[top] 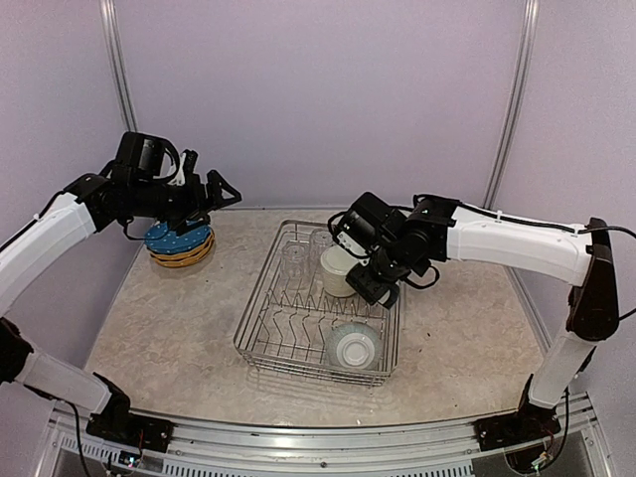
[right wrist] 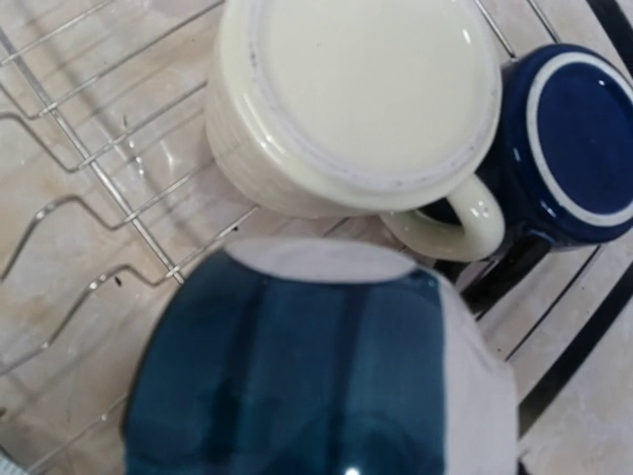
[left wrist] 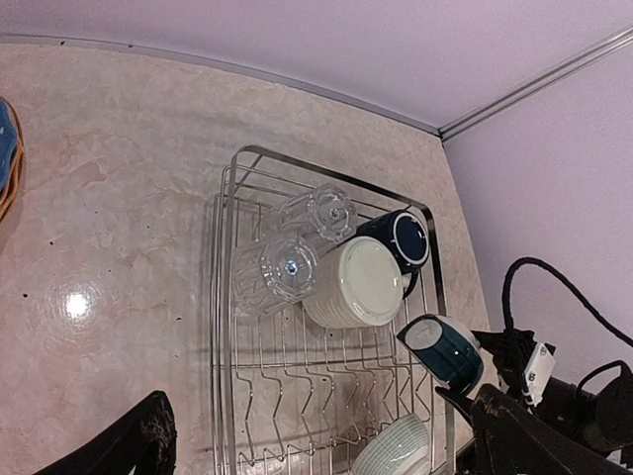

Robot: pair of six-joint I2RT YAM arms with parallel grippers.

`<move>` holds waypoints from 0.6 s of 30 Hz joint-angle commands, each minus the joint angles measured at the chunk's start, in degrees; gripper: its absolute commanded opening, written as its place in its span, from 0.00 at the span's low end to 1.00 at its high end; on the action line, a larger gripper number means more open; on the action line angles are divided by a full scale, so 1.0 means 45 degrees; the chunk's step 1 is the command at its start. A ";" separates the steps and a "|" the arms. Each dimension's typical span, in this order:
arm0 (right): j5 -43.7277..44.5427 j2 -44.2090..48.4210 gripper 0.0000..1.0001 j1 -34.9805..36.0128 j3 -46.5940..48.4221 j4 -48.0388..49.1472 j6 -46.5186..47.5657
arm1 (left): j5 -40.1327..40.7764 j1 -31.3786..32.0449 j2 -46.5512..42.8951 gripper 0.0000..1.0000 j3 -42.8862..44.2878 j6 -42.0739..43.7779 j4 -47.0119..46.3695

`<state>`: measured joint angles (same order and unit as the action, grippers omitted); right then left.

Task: Unload the mixed dishes from the dish rack
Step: Grab the bowl from the dish rack, then pass from the right arm to the left

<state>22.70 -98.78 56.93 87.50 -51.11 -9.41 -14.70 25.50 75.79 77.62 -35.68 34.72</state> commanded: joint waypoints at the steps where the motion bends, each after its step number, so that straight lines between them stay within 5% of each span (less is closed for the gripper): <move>1: -0.1260 0.0583 0.24 0.0244 0.0856 0.1389 -0.0792 | 0.0095 0.0062 -0.0528 0.99 -0.0750 -0.0245 -0.0187; 18: -0.3196 0.0786 0.21 -0.0533 0.0491 0.3736 -0.2957 | -0.2440 0.0263 0.0118 0.99 -0.1320 -0.1304 -0.1462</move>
<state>9.28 -97.62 55.29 89.08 -38.50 -20.56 -22.55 25.69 74.76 72.55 -40.80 30.02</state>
